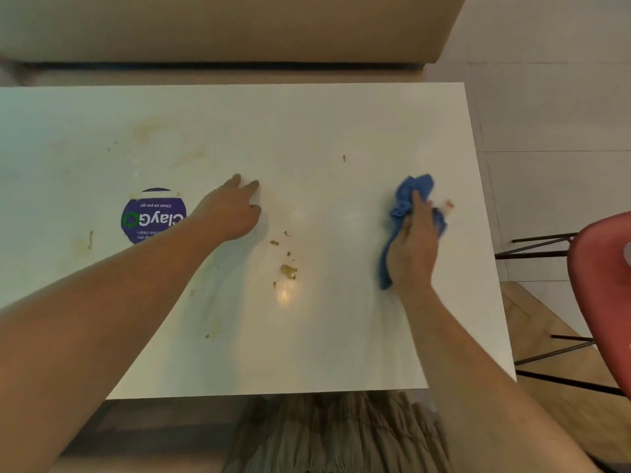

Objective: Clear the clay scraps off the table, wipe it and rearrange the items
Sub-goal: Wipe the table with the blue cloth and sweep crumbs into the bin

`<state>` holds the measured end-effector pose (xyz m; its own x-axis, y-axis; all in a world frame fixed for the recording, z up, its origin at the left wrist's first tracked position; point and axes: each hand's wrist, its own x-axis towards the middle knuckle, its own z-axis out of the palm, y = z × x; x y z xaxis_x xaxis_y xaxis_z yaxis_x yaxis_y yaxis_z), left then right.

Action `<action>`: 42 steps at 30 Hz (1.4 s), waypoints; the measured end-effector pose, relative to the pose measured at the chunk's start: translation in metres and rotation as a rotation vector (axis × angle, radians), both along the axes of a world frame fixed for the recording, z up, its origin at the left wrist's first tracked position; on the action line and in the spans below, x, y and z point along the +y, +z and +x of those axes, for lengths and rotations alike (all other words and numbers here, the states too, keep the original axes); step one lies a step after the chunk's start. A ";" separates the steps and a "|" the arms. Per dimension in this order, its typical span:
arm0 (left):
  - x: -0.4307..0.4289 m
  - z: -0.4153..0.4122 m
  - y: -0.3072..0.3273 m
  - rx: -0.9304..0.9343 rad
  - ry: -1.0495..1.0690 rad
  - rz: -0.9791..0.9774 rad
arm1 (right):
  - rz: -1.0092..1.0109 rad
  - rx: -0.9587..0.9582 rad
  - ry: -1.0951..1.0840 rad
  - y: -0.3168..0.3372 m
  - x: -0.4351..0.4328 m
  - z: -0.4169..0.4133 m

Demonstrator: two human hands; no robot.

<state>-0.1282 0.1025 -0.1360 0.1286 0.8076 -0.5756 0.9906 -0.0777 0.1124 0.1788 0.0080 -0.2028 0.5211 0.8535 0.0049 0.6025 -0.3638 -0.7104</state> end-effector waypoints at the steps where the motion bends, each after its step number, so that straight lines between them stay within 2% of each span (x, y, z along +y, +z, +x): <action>1: 0.000 0.004 -0.003 0.029 -0.021 -0.025 | -0.065 -0.125 -0.028 -0.005 0.004 0.013; 4: -0.002 0.012 -0.009 0.085 -0.054 -0.046 | -0.094 -0.326 -0.004 -0.016 0.022 0.020; 8: 0.001 0.010 -0.010 0.087 -0.077 -0.048 | -0.085 -0.330 0.051 -0.015 0.087 -0.005; 10: 0.003 0.010 -0.012 0.099 -0.079 -0.046 | -0.124 -0.293 0.160 -0.014 0.116 -0.028; 14: 0.007 0.009 -0.014 0.107 -0.082 -0.049 | -0.046 -0.261 0.521 -0.021 0.133 -0.079; 19: 0.011 0.004 -0.009 0.105 -0.053 -0.087 | 0.060 -0.132 0.782 -0.026 0.085 -0.126; 21: 0.013 0.002 -0.008 0.095 -0.033 -0.094 | 0.079 0.009 0.815 -0.022 0.069 -0.127; 24: 0.012 0.004 -0.009 0.085 -0.039 -0.091 | 0.045 0.274 0.730 -0.003 0.057 -0.106; 26: 0.011 0.005 -0.009 0.084 -0.055 -0.096 | 0.095 0.306 0.578 0.009 0.059 -0.079; 28: 0.011 0.005 -0.008 0.084 -0.063 -0.097 | 0.177 0.259 0.386 0.010 0.071 -0.040; 30: 0.013 0.005 -0.007 0.079 -0.065 -0.092 | 0.155 0.095 0.266 0.001 0.091 0.001; 32: 0.014 0.005 -0.007 0.070 -0.057 -0.094 | 0.033 -0.141 0.266 -0.013 0.109 0.022; 34: 0.013 0.006 -0.008 0.071 -0.050 -0.089 | -0.026 -0.283 0.296 -0.022 0.123 0.020; 38: 0.013 0.009 -0.007 0.067 -0.008 -0.097 | -0.047 -0.295 0.363 -0.022 0.153 -0.010; 42: 0.012 0.014 -0.003 0.070 0.021 -0.105 | -0.047 -0.264 0.589 -0.020 0.157 -0.051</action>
<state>-0.1140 0.1143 -0.1395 0.0689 0.7447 -0.6638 0.9976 -0.0486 0.0491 0.1274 0.1648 -0.2224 -0.0479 0.9986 0.0245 0.8629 0.0537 -0.5026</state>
